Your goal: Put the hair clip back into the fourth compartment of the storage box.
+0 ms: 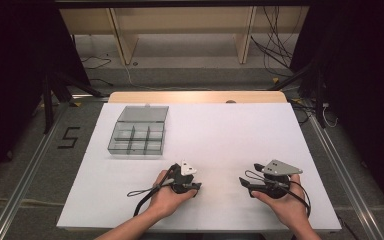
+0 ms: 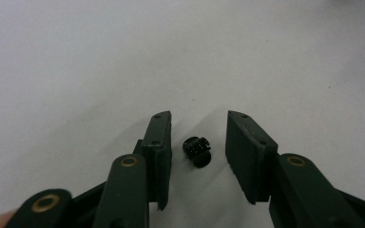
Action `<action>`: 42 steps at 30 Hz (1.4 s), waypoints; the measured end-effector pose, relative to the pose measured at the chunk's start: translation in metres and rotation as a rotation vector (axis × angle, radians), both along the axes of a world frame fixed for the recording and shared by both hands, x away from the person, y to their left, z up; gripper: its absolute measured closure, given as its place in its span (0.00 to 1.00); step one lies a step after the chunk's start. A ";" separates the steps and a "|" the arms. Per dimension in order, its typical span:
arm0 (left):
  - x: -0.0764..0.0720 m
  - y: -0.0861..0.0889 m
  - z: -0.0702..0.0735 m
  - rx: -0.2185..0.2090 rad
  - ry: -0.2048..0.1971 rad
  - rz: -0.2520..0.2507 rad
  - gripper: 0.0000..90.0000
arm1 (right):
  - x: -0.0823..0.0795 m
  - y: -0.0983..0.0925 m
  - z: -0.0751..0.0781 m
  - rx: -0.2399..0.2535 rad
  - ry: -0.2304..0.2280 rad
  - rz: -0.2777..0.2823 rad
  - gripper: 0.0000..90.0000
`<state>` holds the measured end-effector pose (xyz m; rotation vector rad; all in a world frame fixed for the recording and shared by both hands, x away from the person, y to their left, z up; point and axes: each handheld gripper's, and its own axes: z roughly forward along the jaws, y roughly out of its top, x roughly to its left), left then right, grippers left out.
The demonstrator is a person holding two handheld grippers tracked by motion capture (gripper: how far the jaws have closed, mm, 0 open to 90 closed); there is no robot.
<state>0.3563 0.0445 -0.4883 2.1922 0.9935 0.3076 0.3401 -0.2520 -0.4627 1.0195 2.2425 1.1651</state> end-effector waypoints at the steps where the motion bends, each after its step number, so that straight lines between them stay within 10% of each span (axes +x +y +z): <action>1: 0.000 0.000 0.000 0.000 0.000 0.000 0.70 | 0.000 0.000 0.000 0.000 0.000 0.000 0.31; 42: -0.001 0.001 -0.001 0.022 -0.044 -0.032 0.88 | 0.001 0.000 -0.001 -0.003 0.008 -0.002 0.31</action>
